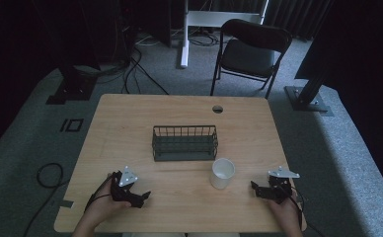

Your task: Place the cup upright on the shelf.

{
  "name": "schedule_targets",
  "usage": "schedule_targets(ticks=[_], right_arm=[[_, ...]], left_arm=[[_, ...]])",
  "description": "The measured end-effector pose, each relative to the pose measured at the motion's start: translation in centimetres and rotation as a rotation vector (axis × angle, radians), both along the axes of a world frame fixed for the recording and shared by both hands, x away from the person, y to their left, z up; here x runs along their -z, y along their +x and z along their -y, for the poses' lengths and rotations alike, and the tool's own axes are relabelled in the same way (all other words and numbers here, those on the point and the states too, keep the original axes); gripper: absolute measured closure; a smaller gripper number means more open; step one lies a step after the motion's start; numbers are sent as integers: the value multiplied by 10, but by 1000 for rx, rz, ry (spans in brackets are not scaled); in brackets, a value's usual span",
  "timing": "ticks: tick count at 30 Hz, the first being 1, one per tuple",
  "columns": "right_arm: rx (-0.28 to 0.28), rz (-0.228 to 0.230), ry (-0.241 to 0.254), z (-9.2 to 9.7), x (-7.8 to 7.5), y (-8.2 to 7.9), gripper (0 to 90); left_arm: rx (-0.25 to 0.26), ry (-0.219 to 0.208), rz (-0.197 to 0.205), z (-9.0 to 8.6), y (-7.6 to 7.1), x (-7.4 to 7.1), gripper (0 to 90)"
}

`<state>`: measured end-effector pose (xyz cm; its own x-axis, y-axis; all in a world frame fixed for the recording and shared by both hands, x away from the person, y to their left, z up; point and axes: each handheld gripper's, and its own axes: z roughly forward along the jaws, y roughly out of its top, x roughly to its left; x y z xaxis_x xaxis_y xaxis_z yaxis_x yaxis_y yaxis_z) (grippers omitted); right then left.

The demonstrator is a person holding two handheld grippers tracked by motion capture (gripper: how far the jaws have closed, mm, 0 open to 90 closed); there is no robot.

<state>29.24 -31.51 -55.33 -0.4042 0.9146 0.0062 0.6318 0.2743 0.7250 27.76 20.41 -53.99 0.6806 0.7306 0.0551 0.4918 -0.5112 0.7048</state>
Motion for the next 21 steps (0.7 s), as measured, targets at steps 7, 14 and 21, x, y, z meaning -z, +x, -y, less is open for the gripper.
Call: schedule_targets(ticks=[7, 14, 21], right_arm=[[0, 0, 0, 0, 0, 0, 113], [0, 0, 0, 0, 0, 0, 113], [0, 0, 0, 0, 0, 0, 113]], left_arm=[[41, 2, 13, 14, 2, -4, 3], [85, 18, 20, 31, 5, -6, 3], [119, 23, 20, 49, 7, -8, 4]])
